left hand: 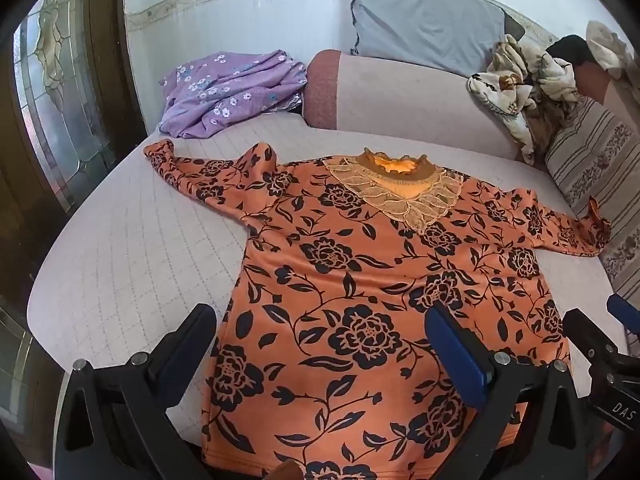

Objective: Fold small clothes

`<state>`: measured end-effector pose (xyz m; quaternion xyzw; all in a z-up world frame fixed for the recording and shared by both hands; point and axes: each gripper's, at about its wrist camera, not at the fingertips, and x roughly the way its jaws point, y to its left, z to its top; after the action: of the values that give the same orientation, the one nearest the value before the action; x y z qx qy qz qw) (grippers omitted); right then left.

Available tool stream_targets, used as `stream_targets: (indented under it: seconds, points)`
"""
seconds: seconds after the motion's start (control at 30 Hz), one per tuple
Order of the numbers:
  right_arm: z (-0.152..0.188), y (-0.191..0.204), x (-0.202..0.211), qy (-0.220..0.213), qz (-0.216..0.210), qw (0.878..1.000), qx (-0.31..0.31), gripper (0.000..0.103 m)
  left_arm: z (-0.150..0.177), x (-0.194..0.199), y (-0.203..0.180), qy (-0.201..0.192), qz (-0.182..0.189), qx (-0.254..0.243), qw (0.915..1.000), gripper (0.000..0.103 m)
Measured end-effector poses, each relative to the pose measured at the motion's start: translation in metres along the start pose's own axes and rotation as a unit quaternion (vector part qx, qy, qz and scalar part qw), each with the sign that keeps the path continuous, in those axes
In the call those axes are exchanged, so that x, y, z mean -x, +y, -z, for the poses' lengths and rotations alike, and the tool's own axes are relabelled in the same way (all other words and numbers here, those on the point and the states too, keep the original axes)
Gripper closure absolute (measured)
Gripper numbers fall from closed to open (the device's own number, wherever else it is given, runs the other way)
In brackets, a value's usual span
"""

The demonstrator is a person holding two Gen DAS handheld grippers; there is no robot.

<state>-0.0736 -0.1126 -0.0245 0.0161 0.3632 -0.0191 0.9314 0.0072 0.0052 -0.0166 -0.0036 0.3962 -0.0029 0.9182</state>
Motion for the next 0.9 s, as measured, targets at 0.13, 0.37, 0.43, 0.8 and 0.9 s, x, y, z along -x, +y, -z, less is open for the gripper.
stream_targets:
  seconds: [0.13,0.37,0.43,0.8,0.9]
  points:
    - [0.0012,0.0011,-0.0029,0.003,-0.001,1.000,0.000,0.000,0.0002,-0.0022,0.0000,0.004,-0.001,-0.003,1.0000,0.000]
    - [0.0008,0.0023,-0.0051,0.004,0.002,1.000,0.000,0.000,0.0011,-0.0043,-0.0034,0.007,0.005,-0.011,0.9999,0.000]
    - [0.0001,0.0023,-0.0046,0.003,0.002,1.000,0.000,0.000,0.0010,-0.0049,-0.0033,0.009,0.006,-0.009,0.9999,0.000]
    - [-0.0035,0.0023,-0.0054,0.000,0.003,1.000,-0.002,0.000,-0.0007,-0.0065,-0.0024,0.011,0.008,-0.013,0.9998,0.000]
    - [-0.0043,0.0023,-0.0064,0.000,0.001,1.000,-0.004,0.000,-0.0001,-0.0083,-0.0017,0.013,0.009,-0.011,0.9998,0.000]
